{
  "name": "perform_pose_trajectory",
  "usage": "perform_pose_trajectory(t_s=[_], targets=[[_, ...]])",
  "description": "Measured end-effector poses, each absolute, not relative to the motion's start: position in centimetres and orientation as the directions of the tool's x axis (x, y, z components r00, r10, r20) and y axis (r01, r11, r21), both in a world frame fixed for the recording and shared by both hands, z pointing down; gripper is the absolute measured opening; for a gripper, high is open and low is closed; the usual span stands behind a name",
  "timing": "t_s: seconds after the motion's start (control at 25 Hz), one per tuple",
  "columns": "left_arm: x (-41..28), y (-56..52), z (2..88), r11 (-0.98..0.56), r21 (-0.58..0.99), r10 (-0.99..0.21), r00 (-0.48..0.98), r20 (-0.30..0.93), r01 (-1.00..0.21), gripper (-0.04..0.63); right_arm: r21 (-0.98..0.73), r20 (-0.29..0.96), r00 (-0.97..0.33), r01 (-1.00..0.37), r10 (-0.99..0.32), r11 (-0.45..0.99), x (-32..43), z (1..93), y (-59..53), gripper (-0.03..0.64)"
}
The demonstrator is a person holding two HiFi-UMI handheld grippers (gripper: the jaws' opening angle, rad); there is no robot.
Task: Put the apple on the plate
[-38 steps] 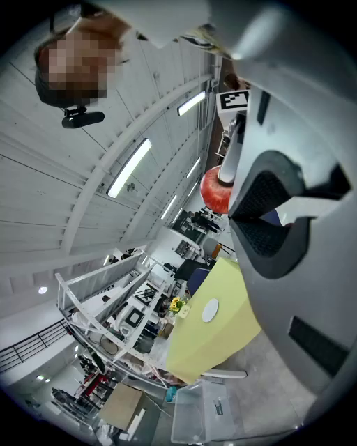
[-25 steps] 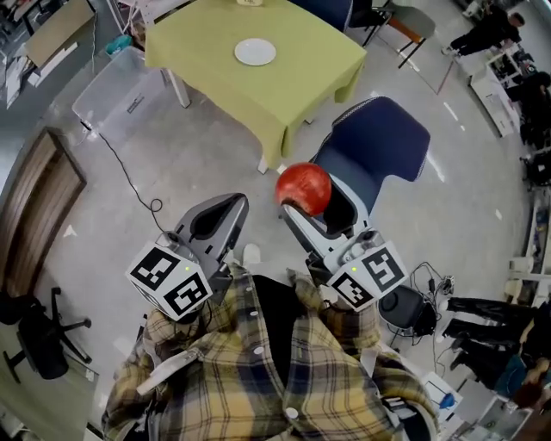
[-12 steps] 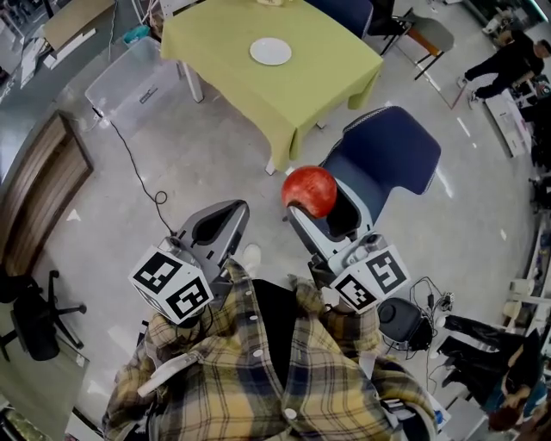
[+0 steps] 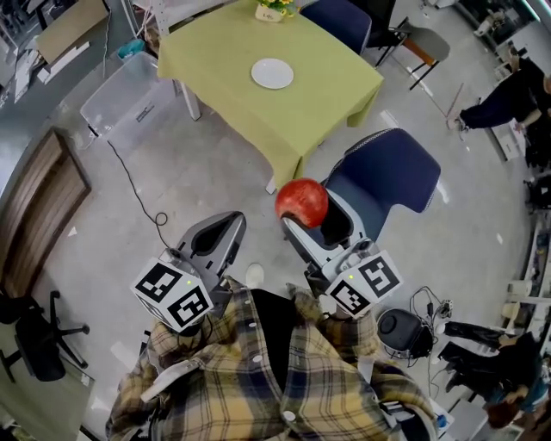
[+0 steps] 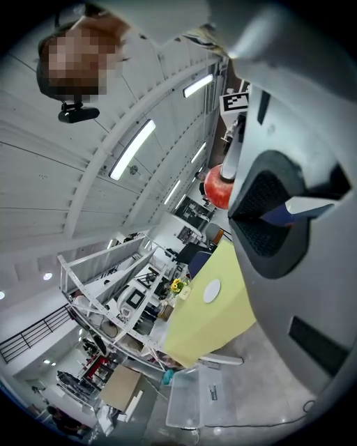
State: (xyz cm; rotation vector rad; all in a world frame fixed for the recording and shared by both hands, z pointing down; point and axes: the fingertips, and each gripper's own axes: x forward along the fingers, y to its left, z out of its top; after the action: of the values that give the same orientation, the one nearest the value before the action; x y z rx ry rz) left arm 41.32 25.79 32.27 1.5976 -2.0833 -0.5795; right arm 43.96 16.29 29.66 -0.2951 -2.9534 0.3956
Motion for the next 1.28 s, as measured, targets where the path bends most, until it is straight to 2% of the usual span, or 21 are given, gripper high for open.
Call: perform_pose_trajectory(t_s=[0.72,1.0,1.28], targets=[[22.0,28.8,32.6,0.164,0.604,-0.986,-0.126,0.105,-0.78,0.008,-0.271,0.174,-0.977,0.07,0.121,0.96,25.2,30.1,19.0,0.336],[17.2,29.6,33.9,0.147,0.626,-0.988,-0.09,0.121,-0.766,0.008,-0.287,0.207,-0.976,0.001,0.063,0.958,21.7,31.5,19.5,0.336],[15.5,27.3,35.5,0.123,0.645,-0.99,-0.048,0.132,-0.755,0.008,-0.298,0.239,-0.971,-0.045,0.029,0.953,20.4,33.2,17.3,0.336]])
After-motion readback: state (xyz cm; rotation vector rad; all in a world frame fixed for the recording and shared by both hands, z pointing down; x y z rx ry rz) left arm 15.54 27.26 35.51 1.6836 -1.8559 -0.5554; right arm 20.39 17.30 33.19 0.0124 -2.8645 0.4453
